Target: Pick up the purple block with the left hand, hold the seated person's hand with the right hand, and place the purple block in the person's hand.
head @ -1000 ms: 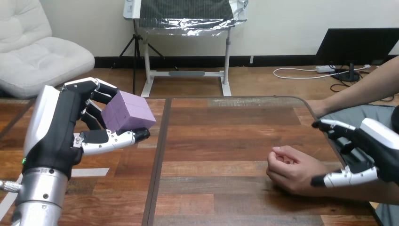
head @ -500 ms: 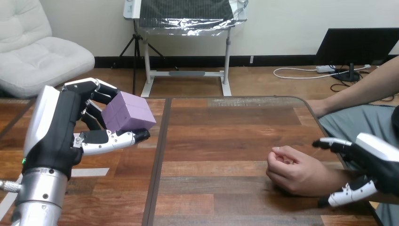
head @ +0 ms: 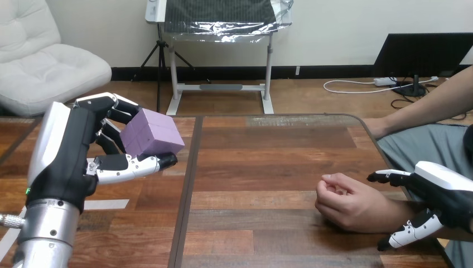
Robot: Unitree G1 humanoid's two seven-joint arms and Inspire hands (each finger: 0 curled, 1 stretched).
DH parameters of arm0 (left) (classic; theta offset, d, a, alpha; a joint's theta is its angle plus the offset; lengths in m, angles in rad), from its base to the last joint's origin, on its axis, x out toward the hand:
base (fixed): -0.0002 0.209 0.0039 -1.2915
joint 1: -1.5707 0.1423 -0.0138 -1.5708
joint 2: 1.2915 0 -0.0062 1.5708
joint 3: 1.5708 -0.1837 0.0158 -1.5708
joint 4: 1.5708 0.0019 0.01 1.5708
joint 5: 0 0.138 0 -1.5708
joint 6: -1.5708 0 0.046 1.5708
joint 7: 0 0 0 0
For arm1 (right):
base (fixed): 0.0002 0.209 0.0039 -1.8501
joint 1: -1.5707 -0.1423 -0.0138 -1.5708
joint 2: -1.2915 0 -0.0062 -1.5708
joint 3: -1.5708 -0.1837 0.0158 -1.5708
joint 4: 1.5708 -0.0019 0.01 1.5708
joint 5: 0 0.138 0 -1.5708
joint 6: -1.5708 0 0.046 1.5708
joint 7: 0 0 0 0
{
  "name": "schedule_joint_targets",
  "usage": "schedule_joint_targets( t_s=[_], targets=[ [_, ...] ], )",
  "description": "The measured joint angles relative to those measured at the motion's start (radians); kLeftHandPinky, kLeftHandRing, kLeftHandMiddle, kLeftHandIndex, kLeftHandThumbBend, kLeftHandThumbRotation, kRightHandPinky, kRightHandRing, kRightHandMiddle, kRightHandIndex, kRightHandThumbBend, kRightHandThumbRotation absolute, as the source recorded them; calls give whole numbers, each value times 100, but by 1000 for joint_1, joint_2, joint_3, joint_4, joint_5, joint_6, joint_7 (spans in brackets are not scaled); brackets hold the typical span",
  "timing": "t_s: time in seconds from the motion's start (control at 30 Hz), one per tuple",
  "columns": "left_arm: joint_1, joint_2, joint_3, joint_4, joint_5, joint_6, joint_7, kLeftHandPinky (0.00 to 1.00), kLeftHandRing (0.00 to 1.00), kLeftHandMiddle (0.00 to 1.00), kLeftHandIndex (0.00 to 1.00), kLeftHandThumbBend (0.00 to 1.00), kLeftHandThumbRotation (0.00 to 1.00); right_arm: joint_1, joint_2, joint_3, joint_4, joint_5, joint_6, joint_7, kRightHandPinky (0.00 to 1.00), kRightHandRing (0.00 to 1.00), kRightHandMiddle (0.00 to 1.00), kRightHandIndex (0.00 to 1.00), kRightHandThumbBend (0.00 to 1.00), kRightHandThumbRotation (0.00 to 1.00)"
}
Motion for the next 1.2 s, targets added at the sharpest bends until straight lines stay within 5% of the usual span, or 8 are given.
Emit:
schedule_joint_targets(
  t_s=[0.43, 1.2],
  targets=[
    [0, 0, 1, 1, -3, -2, 0, 28, 35, 40, 42, 62, 0, -24, 0, 17, 1, 0, 68, 38, 77, 90, 90, 89, 100, 11],
    [0, 0, 4, 7, -19, -15, -11, 28, 34, 40, 42, 61, 0, -45, 0, 59, 4, -29, 123, 8, 69, 86, 88, 86, 96, 10]
  ],
)
